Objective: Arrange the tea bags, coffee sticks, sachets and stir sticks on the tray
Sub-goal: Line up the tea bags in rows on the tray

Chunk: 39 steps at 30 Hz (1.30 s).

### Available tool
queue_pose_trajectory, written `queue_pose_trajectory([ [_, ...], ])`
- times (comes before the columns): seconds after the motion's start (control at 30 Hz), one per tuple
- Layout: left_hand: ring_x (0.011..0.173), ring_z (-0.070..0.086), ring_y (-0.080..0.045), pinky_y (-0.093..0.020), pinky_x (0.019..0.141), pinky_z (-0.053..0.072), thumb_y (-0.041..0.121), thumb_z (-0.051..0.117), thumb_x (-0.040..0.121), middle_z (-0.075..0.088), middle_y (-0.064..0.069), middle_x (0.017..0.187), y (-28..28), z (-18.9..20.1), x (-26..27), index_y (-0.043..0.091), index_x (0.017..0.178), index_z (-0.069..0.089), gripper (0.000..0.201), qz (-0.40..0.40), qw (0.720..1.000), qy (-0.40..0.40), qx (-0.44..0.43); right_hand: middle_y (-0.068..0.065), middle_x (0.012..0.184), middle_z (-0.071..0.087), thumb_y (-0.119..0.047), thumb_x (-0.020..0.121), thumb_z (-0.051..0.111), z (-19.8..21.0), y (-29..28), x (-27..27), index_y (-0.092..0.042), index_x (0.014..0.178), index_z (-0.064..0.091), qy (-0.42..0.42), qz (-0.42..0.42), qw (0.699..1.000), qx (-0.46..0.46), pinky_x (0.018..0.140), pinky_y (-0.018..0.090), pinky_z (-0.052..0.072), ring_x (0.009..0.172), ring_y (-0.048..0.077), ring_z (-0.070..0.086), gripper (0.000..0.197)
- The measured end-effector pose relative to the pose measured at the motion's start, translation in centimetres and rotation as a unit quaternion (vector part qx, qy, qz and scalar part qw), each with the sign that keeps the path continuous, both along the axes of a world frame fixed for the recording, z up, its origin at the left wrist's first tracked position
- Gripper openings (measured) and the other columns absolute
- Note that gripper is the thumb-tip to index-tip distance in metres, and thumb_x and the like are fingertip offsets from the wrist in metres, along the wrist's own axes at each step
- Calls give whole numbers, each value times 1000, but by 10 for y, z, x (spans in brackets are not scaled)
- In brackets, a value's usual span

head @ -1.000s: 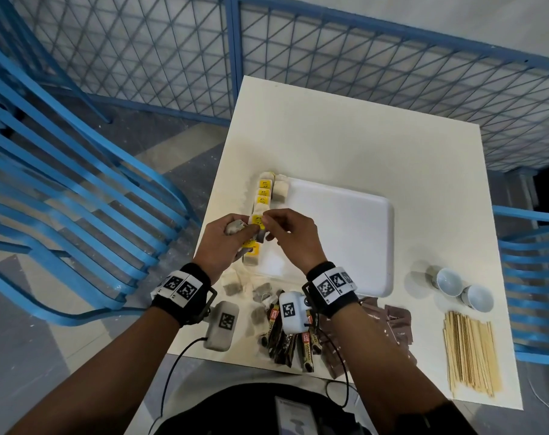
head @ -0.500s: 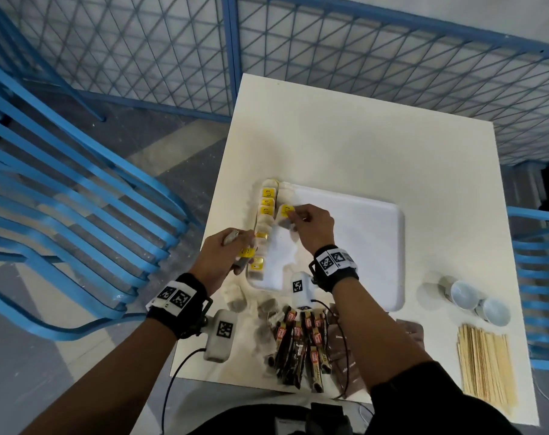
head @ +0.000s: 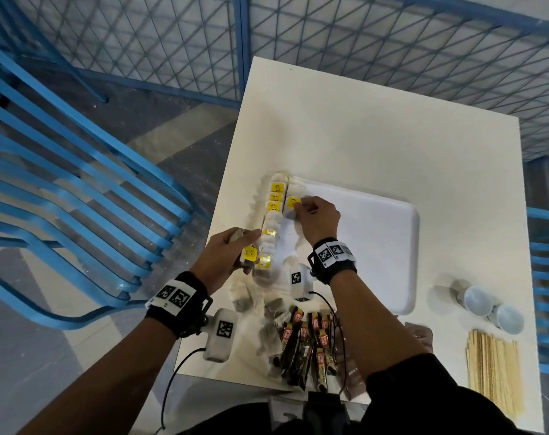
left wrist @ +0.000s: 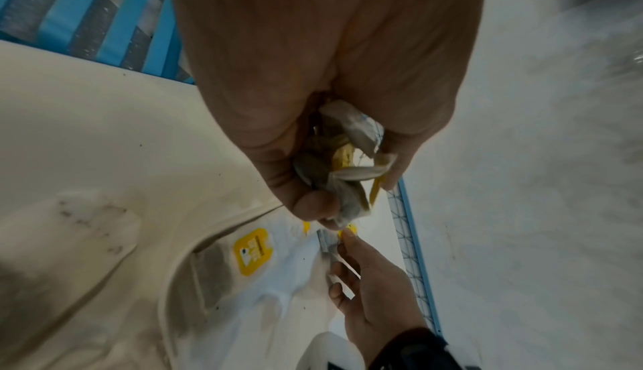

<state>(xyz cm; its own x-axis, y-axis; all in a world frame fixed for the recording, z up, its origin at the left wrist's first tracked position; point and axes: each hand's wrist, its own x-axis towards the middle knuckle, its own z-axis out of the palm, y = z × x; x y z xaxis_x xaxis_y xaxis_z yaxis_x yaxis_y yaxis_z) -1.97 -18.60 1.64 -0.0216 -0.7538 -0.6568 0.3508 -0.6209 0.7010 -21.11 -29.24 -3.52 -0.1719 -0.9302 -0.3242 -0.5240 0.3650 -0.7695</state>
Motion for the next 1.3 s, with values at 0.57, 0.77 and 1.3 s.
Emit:
queue_pose_trajectory([
  [0.57,63,57,-30,-32,53,52,7,56,102,60,-15,71,-3,14,-2,4,86,67,20,10,999,1,-34,-4,85,71,-23,91,70,44,52,20,-23,97,73,-118,102,988,-18,73,27,55,70,7,63,7],
  [0.77,58,63,-26,-34,53,53,23,54,105,64,-11,67,-3,24,-8,7,101,59,17,13,998,-35,-50,-6,86,70,-39,88,74,74,69,26,-22,102,70,-136,193,972,-5,67,19,53,69,7,64,22],
  [1.3,59,67,-27,-29,47,49,6,60,99,68,-13,74,10,29,-9,-1,115,63,18,25,999,-22,-42,2,85,73,-12,90,72,79,72,15,-16,97,74,-173,120,977,-34,65,20,50,61,13,64,9],
])
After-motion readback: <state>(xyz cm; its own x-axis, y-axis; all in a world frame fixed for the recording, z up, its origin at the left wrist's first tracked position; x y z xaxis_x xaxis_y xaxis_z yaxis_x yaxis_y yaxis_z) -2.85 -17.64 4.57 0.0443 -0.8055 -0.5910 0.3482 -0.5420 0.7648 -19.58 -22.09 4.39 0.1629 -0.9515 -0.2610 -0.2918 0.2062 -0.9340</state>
